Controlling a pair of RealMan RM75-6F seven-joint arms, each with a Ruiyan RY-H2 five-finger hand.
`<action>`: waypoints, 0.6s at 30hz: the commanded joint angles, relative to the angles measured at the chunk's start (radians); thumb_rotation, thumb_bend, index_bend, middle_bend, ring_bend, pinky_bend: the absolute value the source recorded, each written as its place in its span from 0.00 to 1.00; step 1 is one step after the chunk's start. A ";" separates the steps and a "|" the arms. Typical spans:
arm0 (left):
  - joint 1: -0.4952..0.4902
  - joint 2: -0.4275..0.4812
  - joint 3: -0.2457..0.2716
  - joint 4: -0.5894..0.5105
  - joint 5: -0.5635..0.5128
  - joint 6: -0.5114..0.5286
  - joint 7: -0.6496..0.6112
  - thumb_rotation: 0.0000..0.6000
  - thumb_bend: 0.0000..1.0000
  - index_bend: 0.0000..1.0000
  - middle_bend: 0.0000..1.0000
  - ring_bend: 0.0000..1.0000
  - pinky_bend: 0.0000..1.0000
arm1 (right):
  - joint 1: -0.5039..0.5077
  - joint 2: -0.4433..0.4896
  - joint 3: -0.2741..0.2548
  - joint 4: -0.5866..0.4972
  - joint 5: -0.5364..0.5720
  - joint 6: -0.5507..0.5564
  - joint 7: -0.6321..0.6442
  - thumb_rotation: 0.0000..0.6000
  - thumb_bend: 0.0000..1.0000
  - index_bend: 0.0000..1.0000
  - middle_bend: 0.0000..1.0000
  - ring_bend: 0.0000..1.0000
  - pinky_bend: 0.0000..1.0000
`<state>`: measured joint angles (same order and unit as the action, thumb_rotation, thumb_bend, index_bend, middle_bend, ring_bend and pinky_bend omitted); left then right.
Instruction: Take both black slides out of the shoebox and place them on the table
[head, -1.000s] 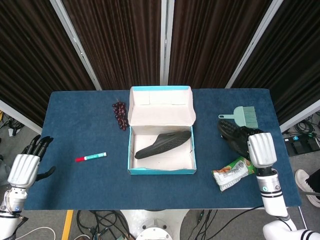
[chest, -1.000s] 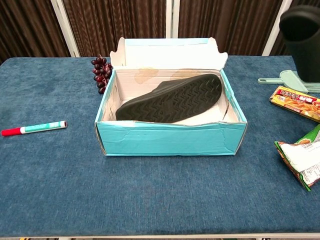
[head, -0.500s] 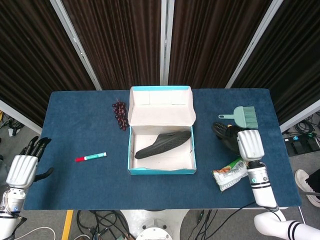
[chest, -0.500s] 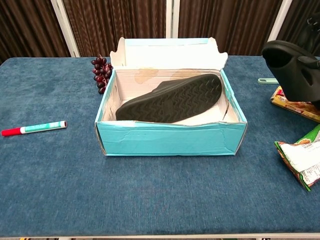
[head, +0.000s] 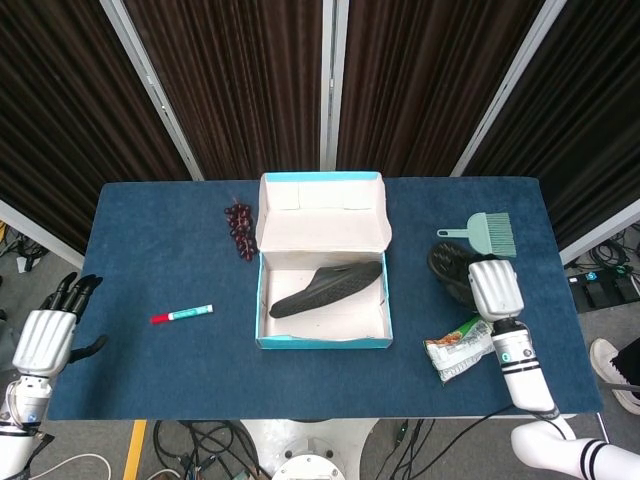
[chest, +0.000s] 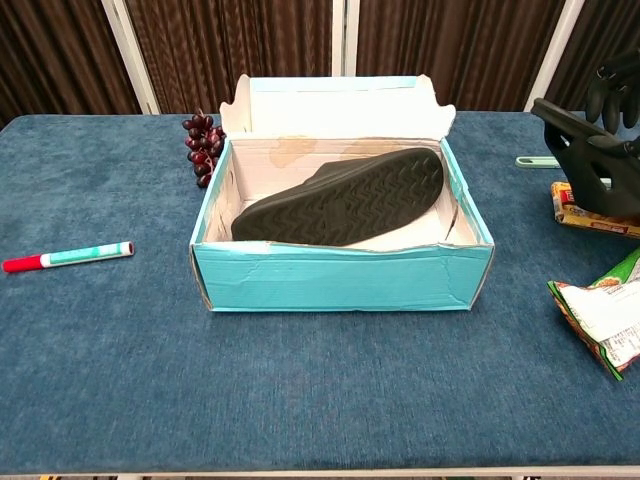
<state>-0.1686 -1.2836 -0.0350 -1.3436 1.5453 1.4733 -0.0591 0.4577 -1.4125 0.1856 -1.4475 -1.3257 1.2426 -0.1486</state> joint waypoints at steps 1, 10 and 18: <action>0.000 -0.001 0.000 -0.001 0.000 0.000 0.001 1.00 0.19 0.09 0.11 0.03 0.29 | 0.002 0.008 0.000 -0.012 0.003 -0.009 0.001 1.00 0.18 0.61 0.59 0.43 0.42; 0.001 -0.002 0.001 0.002 -0.003 -0.001 0.003 1.00 0.19 0.09 0.11 0.03 0.29 | 0.035 0.036 -0.008 -0.069 0.006 -0.092 0.014 1.00 0.04 0.16 0.22 0.03 0.10; 0.001 0.001 -0.003 0.005 -0.004 0.003 -0.003 1.00 0.19 0.09 0.11 0.03 0.29 | 0.053 0.045 0.018 -0.119 -0.042 -0.056 0.040 1.00 0.02 0.07 0.21 0.01 0.07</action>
<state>-0.1673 -1.2829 -0.0381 -1.3386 1.5410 1.4757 -0.0619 0.5042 -1.3702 0.1968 -1.5548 -1.3558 1.1778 -0.1157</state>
